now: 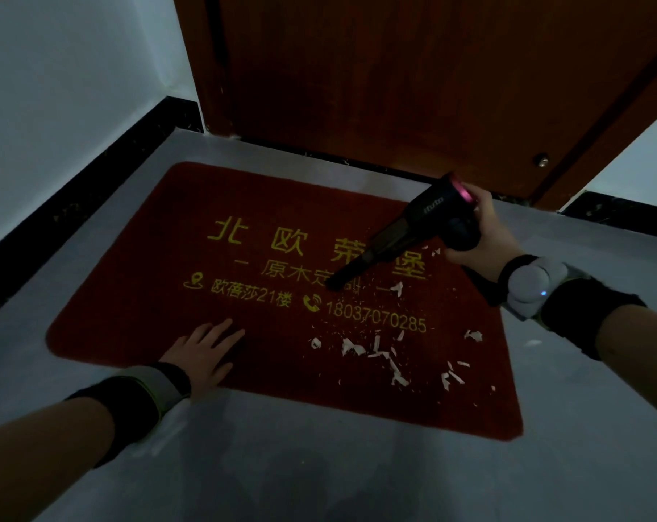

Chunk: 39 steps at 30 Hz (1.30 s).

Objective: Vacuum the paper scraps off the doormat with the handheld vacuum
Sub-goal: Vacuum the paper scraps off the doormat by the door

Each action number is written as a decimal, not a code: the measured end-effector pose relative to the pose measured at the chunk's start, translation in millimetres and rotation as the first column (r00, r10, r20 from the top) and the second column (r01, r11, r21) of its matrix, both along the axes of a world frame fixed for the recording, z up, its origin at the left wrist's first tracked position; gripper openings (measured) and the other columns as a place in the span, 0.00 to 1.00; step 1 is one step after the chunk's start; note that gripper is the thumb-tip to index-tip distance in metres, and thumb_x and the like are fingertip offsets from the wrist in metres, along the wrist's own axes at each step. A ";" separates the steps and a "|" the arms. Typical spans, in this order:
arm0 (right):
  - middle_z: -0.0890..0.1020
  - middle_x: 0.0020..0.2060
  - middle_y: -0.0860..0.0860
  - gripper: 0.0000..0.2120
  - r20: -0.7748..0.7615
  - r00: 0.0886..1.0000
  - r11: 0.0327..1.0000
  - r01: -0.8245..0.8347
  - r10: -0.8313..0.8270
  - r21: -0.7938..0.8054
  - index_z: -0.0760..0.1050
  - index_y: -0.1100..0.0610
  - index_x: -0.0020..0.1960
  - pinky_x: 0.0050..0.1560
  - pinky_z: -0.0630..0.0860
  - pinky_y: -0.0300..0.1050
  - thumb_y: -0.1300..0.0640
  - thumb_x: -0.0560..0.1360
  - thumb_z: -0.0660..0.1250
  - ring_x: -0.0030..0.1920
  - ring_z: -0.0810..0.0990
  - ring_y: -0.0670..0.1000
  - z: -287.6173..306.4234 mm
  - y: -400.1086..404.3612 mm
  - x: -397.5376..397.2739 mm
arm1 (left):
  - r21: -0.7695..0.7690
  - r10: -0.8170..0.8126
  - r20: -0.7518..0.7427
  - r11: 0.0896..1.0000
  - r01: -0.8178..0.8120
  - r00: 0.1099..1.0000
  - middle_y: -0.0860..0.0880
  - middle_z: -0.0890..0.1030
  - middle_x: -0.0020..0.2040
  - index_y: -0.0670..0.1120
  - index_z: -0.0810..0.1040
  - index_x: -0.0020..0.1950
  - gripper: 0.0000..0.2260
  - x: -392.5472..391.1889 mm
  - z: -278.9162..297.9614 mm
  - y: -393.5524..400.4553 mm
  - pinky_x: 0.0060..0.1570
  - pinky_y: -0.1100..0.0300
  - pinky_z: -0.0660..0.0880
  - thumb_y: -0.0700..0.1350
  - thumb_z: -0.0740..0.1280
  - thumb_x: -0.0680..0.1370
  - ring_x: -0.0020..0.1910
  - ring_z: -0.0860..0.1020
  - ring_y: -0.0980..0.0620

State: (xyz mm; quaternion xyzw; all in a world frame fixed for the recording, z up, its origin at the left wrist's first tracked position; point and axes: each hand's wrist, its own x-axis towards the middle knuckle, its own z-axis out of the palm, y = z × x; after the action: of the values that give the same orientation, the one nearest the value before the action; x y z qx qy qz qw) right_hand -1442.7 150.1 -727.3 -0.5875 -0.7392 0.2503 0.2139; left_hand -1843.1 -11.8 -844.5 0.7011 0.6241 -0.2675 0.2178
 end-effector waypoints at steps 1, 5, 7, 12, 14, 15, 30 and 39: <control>0.76 0.53 0.51 0.47 0.007 1.000 1.000 -0.013 0.014 -0.011 0.50 0.43 0.73 0.53 0.78 0.56 0.66 0.66 0.74 0.51 0.78 0.53 -0.8 0.5 0.0 | 0.001 0.008 -0.005 1.000 -0.008 1.000 0.52 0.37 0.77 0.56 0.36 0.76 0.27 1.8 -0.5 -0.9 0.73 0.49 0.53 0.56 0.48 0.82 0.77 0.44 0.46; 0.75 0.55 0.51 0.48 -0.006 0.999 0.999 -0.040 0.040 -0.017 0.50 0.47 0.75 0.52 0.76 0.49 0.67 0.66 0.74 0.52 0.77 0.51 -4.3 -2.5 -1.0 | -0.007 0.024 -0.017 1.000 -0.024 1.000 0.50 0.35 0.77 0.53 0.34 0.76 0.29 9.0 -3.1 -5.8 0.74 0.49 0.52 0.56 0.48 0.82 0.77 0.42 0.45; 0.75 0.57 0.52 0.47 -0.041 0.999 0.999 -0.037 0.036 -0.018 0.51 0.46 0.74 0.53 0.75 0.48 0.67 0.66 0.74 0.54 0.76 0.51 -5.6 -4.0 0.9 | -0.015 0.027 -0.025 1.000 -0.027 0.999 0.49 0.34 0.77 0.52 0.34 0.76 0.29 10.2 -3.0 -6.5 0.74 0.49 0.51 0.56 0.48 0.82 0.77 0.41 0.45; 0.74 0.58 0.51 0.45 -0.084 0.996 0.998 -0.043 0.040 -0.037 0.53 0.46 0.73 0.52 0.72 0.43 0.67 0.66 0.73 0.56 0.75 0.49 -9.2 -9.6 6.4 | -0.024 0.001 -0.045 1.000 -0.002 0.999 0.49 0.34 0.77 0.52 0.33 0.76 0.30 11.2 0.3 -7.3 0.73 0.50 0.51 0.56 0.49 0.82 0.77 0.41 0.45; 0.74 0.56 0.49 0.43 -0.073 0.996 0.997 -0.057 0.053 -0.051 0.54 0.49 0.73 0.51 0.72 0.42 0.68 0.67 0.73 0.55 0.74 0.48 -5.8 -12.0 5.1 | -0.017 0.001 -0.046 1.000 -0.001 0.999 0.49 0.34 0.77 0.51 0.33 0.76 0.30 10.6 0.5 -8.3 0.73 0.50 0.51 0.56 0.49 0.82 0.77 0.41 0.45; 0.75 0.53 0.47 0.42 -0.053 0.996 0.995 -0.070 0.067 -0.070 0.55 0.50 0.72 0.50 0.73 0.41 0.68 0.67 0.73 0.53 0.75 0.47 -4.1 -13.6 4.0 | -0.016 0.002 -0.045 1.000 -0.003 0.999 0.49 0.34 0.77 0.51 0.33 0.76 0.30 10.6 0.0 -8.8 0.73 0.50 0.51 0.56 0.49 0.82 0.77 0.41 0.45; 0.80 0.47 0.51 0.42 -0.042 0.960 0.954 -0.278 0.275 -0.110 0.56 0.42 0.69 0.41 0.79 0.36 0.68 0.66 0.73 0.43 0.81 0.45 -11.6 -36.0 -24.7 | -0.047 -0.002 -0.046 0.999 0.000 0.999 0.49 0.34 0.77 0.52 0.34 0.76 0.30 10.5 3.0 -9.3 0.73 0.49 0.50 0.56 0.49 0.82 0.77 0.41 0.45; 0.76 0.48 0.45 0.44 -0.064 0.995 0.996 -0.075 0.078 0.043 0.54 0.48 0.74 0.47 0.77 0.46 0.66 0.67 0.73 0.48 0.78 0.49 -18.5 -29.2 -20.8 | -0.037 0.008 -0.038 0.999 -0.010 0.999 0.50 0.34 0.77 0.52 0.34 0.76 0.30 9.3 1.8 -8.7 0.73 0.49 0.52 0.56 0.49 0.82 0.77 0.41 0.45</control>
State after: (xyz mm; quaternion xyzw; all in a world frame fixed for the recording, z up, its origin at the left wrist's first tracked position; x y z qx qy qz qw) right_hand -1463.5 120.9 -745.8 -0.5458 -0.7586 0.2625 0.2400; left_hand -1833.8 -20.5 -842.7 0.6889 0.6261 -0.2913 0.2204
